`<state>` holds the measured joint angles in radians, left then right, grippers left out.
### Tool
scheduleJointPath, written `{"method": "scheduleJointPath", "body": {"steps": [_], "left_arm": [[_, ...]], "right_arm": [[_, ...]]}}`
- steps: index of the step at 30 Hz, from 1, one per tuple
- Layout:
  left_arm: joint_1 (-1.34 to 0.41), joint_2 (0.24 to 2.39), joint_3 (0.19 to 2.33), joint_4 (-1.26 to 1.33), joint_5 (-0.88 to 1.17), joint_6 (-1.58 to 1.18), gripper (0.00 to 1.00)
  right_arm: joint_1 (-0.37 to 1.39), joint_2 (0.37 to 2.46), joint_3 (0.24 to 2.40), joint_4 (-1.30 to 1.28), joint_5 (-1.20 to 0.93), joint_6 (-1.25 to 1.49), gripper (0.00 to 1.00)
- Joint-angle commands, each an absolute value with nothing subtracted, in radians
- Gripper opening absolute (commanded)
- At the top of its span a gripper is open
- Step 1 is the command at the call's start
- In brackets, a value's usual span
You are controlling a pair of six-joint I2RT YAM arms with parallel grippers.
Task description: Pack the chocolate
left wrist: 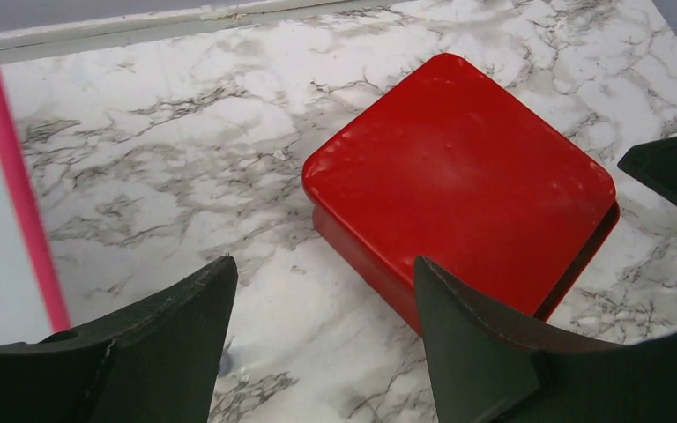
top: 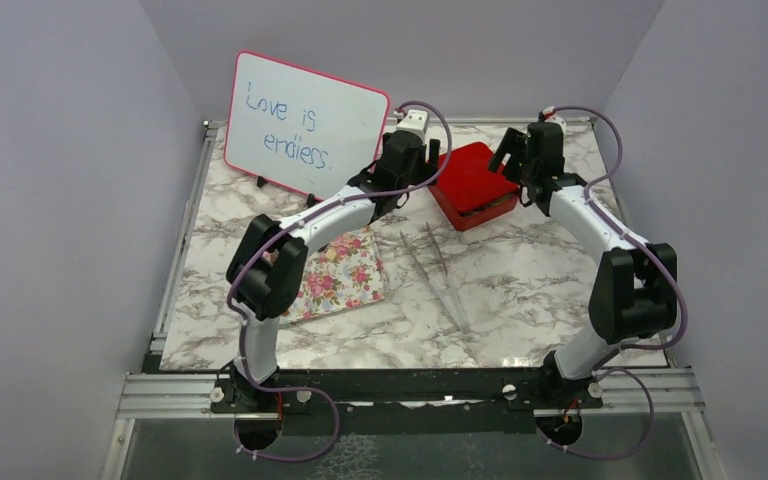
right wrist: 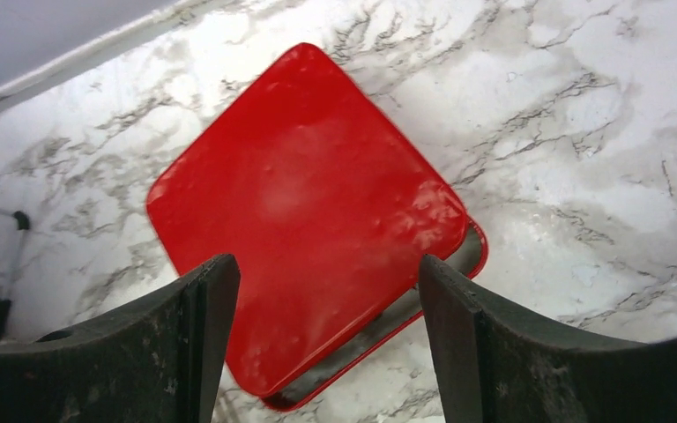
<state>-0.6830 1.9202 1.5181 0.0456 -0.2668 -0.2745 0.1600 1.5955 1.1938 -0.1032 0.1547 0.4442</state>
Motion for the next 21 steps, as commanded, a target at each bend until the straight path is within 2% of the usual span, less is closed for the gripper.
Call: {"method": "scheduleJointPath", "body": {"steps": [1, 4, 10, 21], "left_arm": [[-0.692, 2.035, 1.628, 0.128, -0.25, -0.286, 0.74], [-0.692, 2.104, 1.668, 0.181, -0.251, -0.232, 0.77], [-0.692, 2.243, 1.779, 0.234, -0.306, -0.113, 0.83], [-0.688, 2.419, 1.936, 0.315, -0.104, 0.093, 0.84]], "right_arm": [[0.113, 1.668, 1.25, -0.17, 0.106, 0.445, 0.78], [0.108, 1.676, 1.236, -0.22, 0.2, 0.591, 0.81], [0.108, 1.642, 1.103, -0.106, 0.164, 0.738, 0.82], [0.108, 1.631, 1.018, -0.066, 0.126, 0.879, 0.8]]}}
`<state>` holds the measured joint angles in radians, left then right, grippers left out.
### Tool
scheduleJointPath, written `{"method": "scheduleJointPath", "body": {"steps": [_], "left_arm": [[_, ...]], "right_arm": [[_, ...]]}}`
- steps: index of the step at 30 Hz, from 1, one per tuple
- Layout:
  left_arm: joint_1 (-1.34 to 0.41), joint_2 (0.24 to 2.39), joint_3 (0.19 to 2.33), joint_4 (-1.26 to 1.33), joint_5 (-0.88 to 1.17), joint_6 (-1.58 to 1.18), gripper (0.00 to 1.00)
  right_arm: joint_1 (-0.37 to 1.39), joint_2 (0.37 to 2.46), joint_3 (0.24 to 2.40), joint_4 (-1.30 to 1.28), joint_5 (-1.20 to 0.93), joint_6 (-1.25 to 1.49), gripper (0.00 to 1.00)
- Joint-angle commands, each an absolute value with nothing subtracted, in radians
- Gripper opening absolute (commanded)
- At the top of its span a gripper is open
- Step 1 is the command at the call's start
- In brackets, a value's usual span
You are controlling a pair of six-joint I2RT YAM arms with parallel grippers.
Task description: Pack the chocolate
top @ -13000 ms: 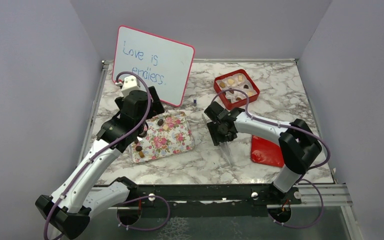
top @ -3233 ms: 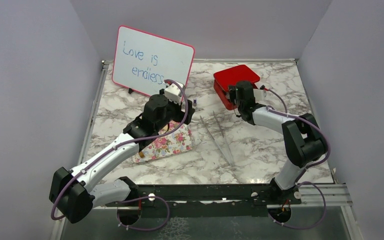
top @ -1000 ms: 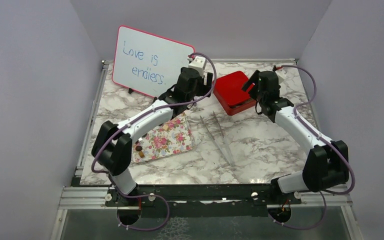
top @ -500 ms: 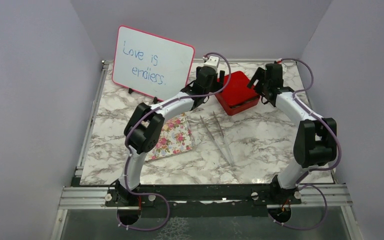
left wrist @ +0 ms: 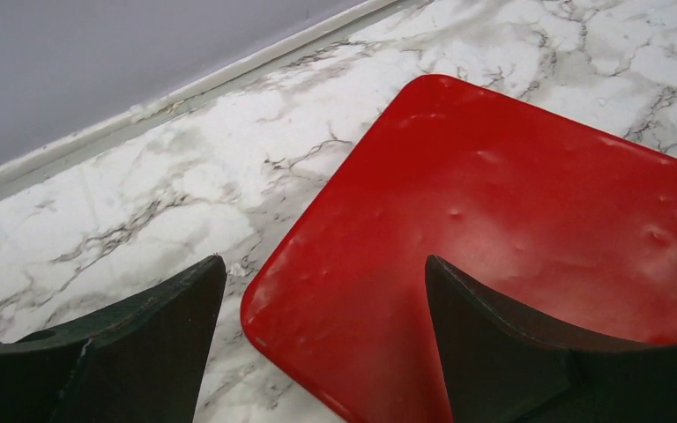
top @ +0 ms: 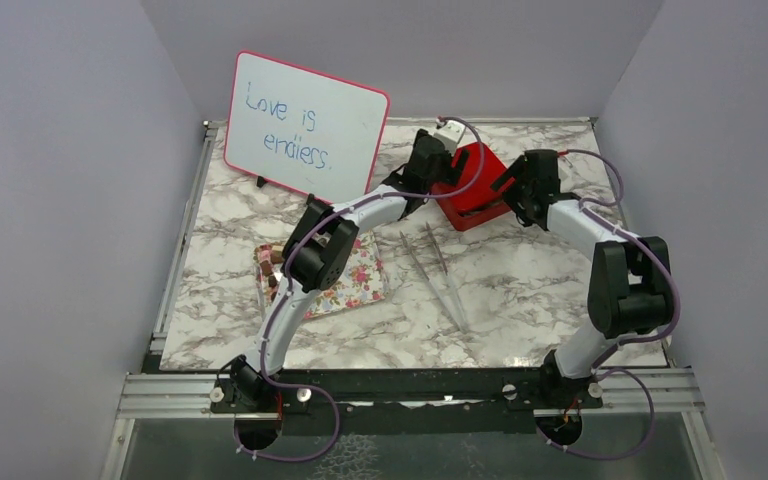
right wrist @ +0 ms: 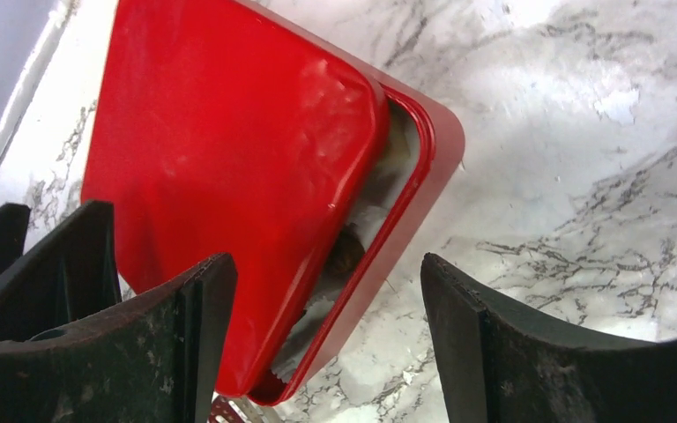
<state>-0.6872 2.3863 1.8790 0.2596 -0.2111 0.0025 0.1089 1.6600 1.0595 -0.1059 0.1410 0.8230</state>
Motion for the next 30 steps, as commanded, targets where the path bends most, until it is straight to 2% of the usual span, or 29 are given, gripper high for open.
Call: {"method": "scheduleJointPath", "body": {"steps": [1, 9, 17, 30], "left_arm": [[-0.684, 2.426, 1.943, 0.314, -0.086, 0.096, 0.84], [-0.589, 2.444, 2.059, 0.174, 0.15, -0.073, 0.84], [-0.554, 2.512, 2.199, 0.038, 0.188, -0.146, 0.82], [-0.544, 2.578, 2.187, 0.119, 0.278, -0.146, 0.77]], "right_arm": [[0.107, 1.631, 1.013, -0.067, 0.125, 0.879, 0.8], [0.107, 1.654, 0.974, -0.028, 0.085, 0.865, 0.79], [0.107, 1.655, 0.949, -0.025, 0.079, 0.855, 0.79], [0.108, 1.642, 0.918, 0.047, 0.058, 0.894, 0.78]]}}
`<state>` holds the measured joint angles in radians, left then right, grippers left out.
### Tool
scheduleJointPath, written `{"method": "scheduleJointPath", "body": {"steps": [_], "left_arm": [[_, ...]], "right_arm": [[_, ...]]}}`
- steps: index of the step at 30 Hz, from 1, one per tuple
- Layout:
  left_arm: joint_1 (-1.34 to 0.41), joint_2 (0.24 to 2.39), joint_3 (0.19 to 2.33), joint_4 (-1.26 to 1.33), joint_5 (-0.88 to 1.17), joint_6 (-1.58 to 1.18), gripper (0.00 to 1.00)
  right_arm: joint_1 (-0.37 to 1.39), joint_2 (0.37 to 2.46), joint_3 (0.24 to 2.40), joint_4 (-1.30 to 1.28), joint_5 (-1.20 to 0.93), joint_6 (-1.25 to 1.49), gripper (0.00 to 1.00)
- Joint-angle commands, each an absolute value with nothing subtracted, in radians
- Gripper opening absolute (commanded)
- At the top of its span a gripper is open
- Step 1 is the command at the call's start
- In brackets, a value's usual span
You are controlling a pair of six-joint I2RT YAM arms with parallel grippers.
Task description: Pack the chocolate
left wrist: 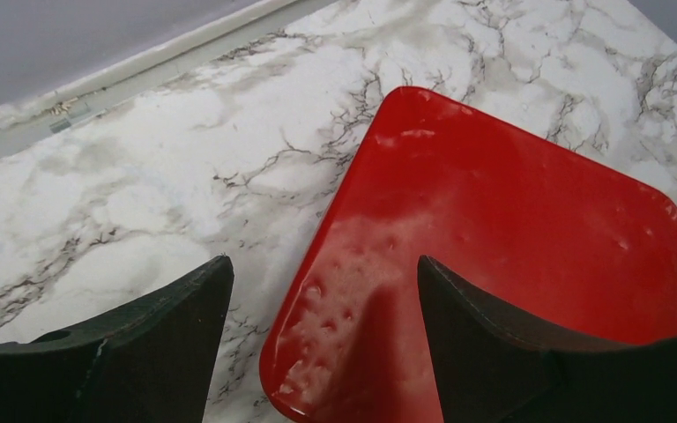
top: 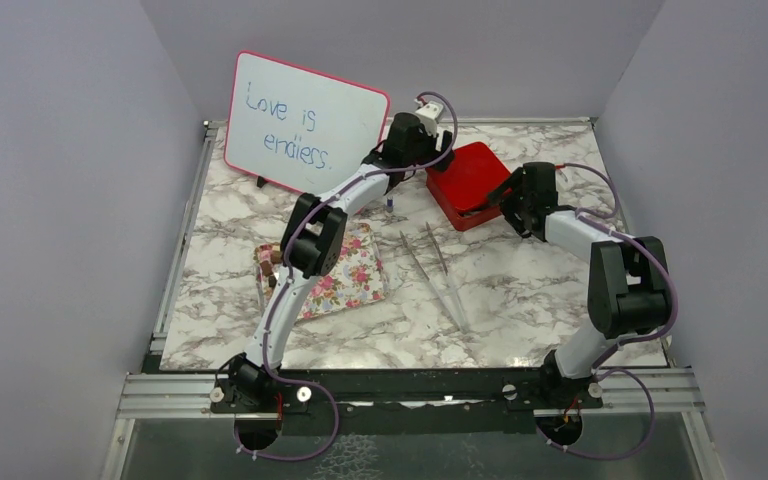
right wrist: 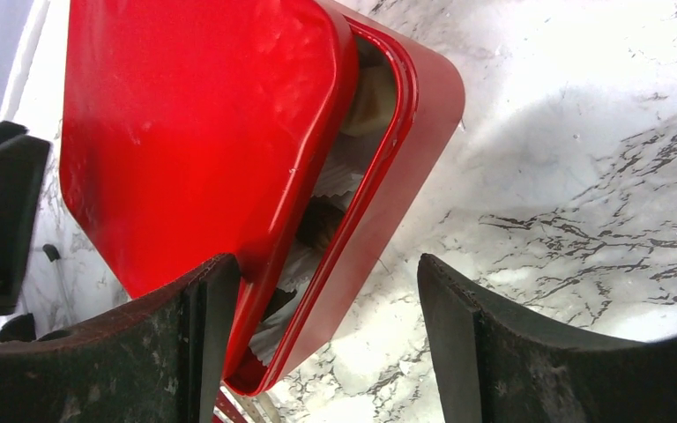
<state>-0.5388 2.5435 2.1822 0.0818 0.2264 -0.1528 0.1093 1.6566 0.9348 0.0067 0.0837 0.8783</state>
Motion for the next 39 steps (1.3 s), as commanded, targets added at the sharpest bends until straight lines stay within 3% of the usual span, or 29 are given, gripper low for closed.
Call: {"method": "scheduleJointPath", "body": {"steps": [1, 11, 16, 20, 25, 32, 36, 39], "left_arm": [[-0.543, 2.587, 2.186, 0.12, 0.291, -0.143, 0.77], [-0.552, 2.573, 2.145, 0.161, 0.453, -0.175, 0.65], [-0.566, 2.537, 2.097, 0.192, 0.514, -0.148, 0.58], [-0.575, 2.509, 2.049, 0.216, 0.531, -0.132, 0.57], [-0.575, 2.506, 2.024, 0.22, 0.512, -0.127, 0.63], [-0.574, 2.482, 2.0, 0.258, 0.551, -0.198, 0.72], [-0.575, 2.469, 2.015, 0.313, 0.615, -0.305, 0.71], [-0.577, 2.472, 2.033, 0.334, 0.644, -0.368, 0.62]], "right_arm": [[0.108, 1.643, 0.917, 0.052, 0.058, 0.899, 0.77], [0.108, 1.629, 0.882, 0.074, 0.068, 0.922, 0.76], [0.107, 1.616, 0.844, 0.113, 0.064, 0.951, 0.7], [0.107, 1.611, 0.821, 0.14, 0.065, 0.965, 0.63], [0.108, 1.614, 0.792, 0.151, 0.074, 1.004, 0.47], [0.108, 1.619, 0.742, 0.126, 0.097, 1.047, 0.35], [0.108, 1.598, 0.717, 0.129, 0.138, 1.067, 0.22], [0.108, 1.582, 0.693, 0.115, 0.17, 1.084, 0.15]]}}
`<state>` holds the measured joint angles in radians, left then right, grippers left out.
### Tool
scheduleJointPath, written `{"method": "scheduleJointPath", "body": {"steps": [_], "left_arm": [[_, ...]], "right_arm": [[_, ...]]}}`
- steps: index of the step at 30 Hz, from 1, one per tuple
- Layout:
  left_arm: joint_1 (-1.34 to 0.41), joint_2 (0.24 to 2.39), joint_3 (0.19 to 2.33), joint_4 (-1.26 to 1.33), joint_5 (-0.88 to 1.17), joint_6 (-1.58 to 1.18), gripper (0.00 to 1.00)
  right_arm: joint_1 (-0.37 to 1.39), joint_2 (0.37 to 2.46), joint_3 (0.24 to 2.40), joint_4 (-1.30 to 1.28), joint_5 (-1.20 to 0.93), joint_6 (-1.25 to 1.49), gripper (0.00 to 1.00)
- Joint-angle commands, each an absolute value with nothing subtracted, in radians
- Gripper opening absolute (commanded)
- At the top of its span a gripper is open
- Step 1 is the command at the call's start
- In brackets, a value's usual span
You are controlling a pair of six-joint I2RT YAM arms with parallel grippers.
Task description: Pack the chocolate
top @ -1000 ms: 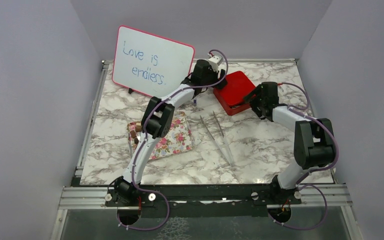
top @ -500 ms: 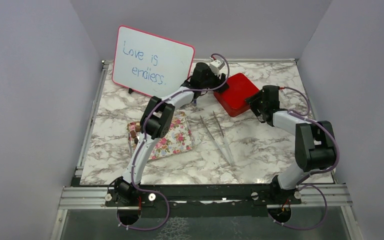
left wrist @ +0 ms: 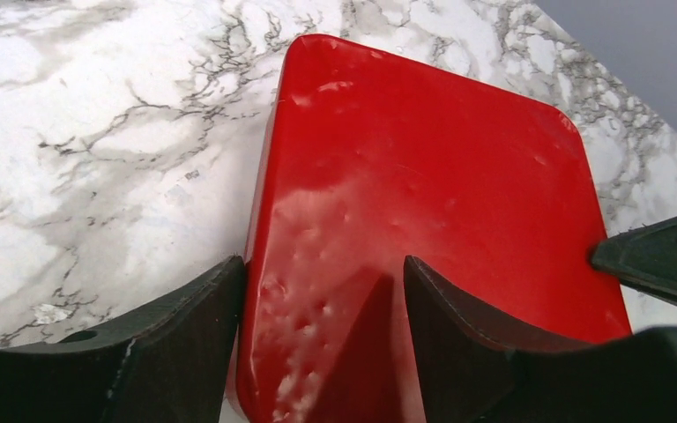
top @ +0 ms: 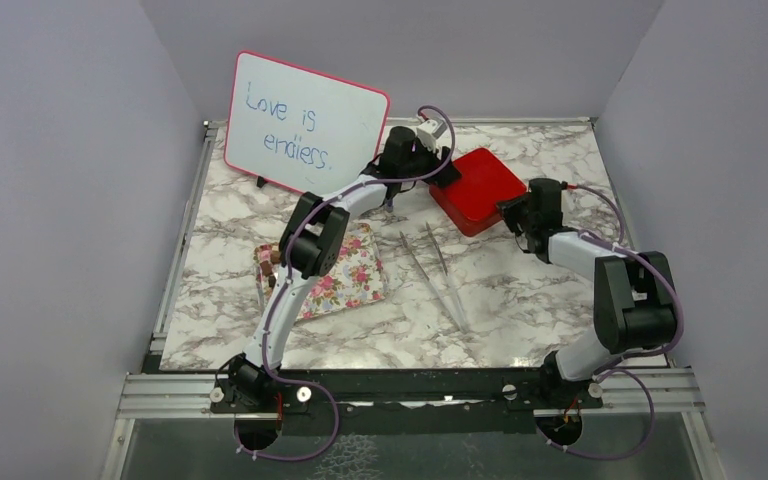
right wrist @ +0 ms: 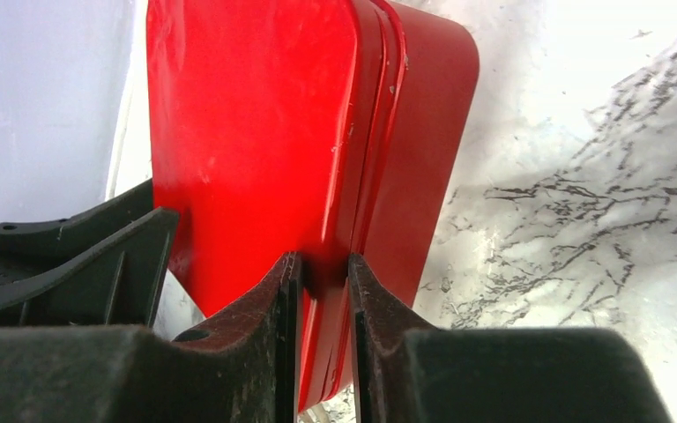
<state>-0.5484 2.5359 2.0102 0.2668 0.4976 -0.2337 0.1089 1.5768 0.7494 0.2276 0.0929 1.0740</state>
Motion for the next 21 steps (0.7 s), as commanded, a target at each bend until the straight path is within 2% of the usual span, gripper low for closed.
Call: {"method": "scheduleJointPath", "body": {"steps": [1, 6, 11, 13, 16, 18, 20, 21], "left_arm": [[-0.577, 2.47, 2.037, 0.335, 0.644, -0.378, 0.61], [-0.58, 2.437, 1.981, 0.323, 0.565, -0.349, 0.7], [-0.58, 2.365, 1.944, 0.242, 0.399, -0.325, 0.73], [-0.581, 2.33, 1.938, 0.213, 0.316, -0.322, 0.74], [-0.595, 2.291, 1.96, 0.127, 0.164, -0.281, 0.76], [-0.611, 2.284, 1.982, 0.067, 0.06, -0.233, 0.78], [-0.618, 2.287, 1.996, 0.024, 0.009, -0.205, 0.79], [-0.618, 2.29, 2.001, 0.006, 0.008, -0.199, 0.79]], "right_arm": [[0.107, 1.58, 0.686, 0.113, 0.179, 1.086, 0.13], [0.107, 1.611, 0.663, 0.114, 0.21, 1.102, 0.01], [0.108, 1.622, 0.649, 0.08, 0.223, 1.125, 0.01], [0.107, 1.616, 0.654, 0.048, 0.239, 1.132, 0.02], [0.108, 1.607, 0.666, 0.007, 0.257, 1.138, 0.15], [0.108, 1.597, 0.662, 0.017, 0.256, 1.124, 0.2], [0.108, 1.597, 0.664, 0.033, 0.238, 1.091, 0.2], [0.108, 1.602, 0.675, 0.032, 0.234, 1.073, 0.18]]}}
